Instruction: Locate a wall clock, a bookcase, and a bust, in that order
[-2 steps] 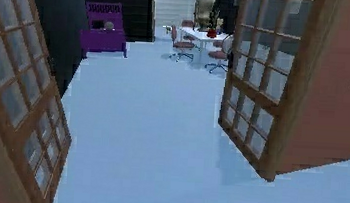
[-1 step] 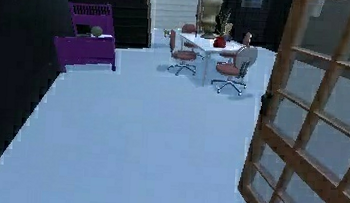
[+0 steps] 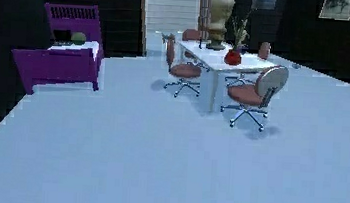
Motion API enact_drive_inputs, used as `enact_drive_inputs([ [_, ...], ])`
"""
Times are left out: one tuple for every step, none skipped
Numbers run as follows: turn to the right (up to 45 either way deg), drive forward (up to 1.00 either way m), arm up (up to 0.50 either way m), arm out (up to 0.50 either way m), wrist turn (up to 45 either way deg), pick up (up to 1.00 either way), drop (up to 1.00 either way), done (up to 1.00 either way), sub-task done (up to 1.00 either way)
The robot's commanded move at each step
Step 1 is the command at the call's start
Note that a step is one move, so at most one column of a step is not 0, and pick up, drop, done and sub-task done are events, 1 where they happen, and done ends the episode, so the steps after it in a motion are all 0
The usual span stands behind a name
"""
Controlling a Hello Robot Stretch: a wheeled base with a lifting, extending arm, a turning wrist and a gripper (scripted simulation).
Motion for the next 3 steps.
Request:
enact_drive_inputs([
  [0.0,0.20,0.00,0.00,0.0,0.00,0.00,0.00,0.00],
  [27.0,0.00,0.00,0.00,0.0,0.00,0.00,0.00,0.00],
  [0.0,0.50,0.00,0.00,0.0,0.00,0.00,0.00,0.00],
])
